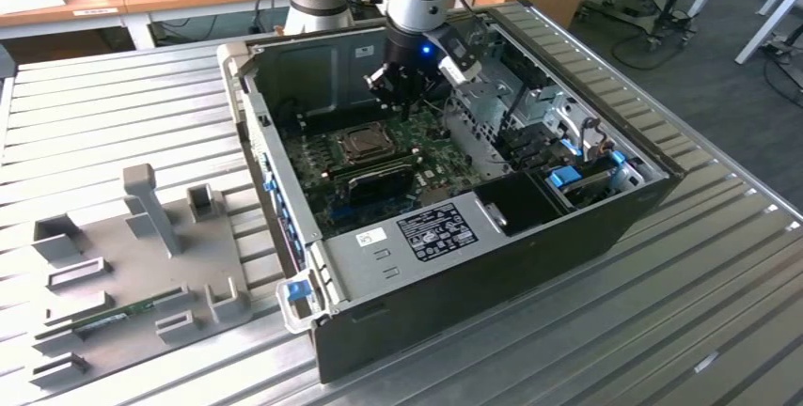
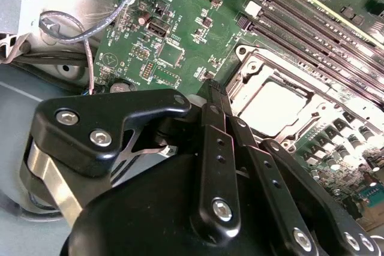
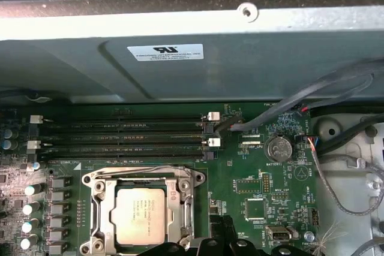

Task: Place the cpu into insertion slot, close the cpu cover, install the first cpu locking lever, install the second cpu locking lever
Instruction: 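Install the first cpu locking lever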

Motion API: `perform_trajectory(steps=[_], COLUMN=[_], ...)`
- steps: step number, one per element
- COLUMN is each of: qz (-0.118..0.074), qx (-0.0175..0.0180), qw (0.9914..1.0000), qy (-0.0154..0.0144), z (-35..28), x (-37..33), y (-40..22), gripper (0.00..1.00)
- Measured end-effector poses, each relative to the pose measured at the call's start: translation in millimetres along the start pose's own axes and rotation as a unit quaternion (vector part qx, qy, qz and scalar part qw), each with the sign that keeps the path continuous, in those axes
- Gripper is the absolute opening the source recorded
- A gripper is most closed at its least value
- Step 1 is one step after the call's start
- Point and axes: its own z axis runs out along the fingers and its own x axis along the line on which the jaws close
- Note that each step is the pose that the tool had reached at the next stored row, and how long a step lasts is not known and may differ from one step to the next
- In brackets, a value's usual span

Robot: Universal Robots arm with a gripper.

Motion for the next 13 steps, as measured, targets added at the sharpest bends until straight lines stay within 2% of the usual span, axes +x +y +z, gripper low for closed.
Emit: perform_trajectory(steps=[9, 13], qz=[0.0, 0.0], qx=[0.0001, 0.0], qw=[1.0, 1.0], qy=[0.0001, 0.0], z=[-0.3, -4.2], x=[-0.6, -0.7], y=[0.1, 0.4], gripper=[0.1, 0.1])
